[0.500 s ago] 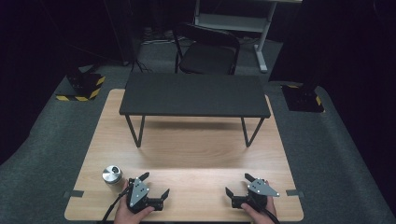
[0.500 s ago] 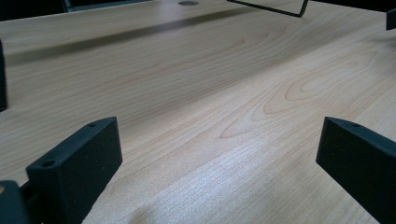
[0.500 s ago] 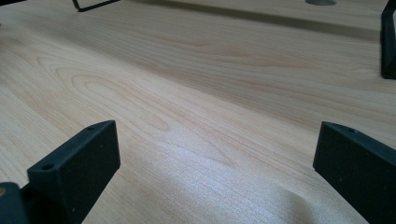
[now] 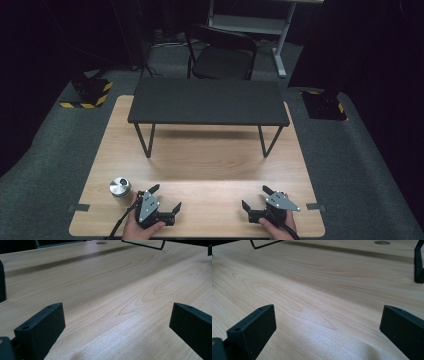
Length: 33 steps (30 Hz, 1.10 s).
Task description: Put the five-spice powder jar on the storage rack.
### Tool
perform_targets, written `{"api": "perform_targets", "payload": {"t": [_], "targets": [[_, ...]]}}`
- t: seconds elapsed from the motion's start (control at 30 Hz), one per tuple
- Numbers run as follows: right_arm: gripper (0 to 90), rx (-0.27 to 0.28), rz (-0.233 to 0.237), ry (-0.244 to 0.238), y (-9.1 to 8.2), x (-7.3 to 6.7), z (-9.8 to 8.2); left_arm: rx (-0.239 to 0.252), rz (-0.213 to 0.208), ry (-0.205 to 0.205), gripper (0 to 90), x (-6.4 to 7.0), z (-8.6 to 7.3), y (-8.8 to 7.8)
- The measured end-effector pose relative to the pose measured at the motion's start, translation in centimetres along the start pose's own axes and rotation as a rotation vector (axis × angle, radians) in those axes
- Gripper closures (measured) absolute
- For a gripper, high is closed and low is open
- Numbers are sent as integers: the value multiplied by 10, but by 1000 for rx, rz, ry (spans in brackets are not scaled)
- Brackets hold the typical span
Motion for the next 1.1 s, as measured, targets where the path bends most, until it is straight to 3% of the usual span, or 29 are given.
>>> {"api": "perform_targets", "payload": {"t": [0.23, 0.43, 0.83, 1.03, 1.1], "targets": [[5, 9, -3, 14, 0, 0, -1, 12, -17, 9, 5, 1, 2, -3], [4, 5, 16, 19, 0, 3, 0, 79, -45, 20, 5, 3, 9, -16], [5, 11, 16, 6, -1, 2, -2, 185, -53, 33, 5, 4, 24, -37], [5, 6, 14, 5, -1, 2, -1, 230, -41, 41, 5, 6, 30, -51], [5, 6, 15, 6, -1, 2, -1, 244, -20, 43, 5, 4, 31, -58]]}}
Point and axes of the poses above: each handheld gripper's, and its own axes: y roughly forward along the jaws, z roughly out of its top, x roughly to its right, the point moved 7 cm from there along y, roughly forward along the jaws, and after that the axes turned 7 degrees about -x, right-handed, at the moved point
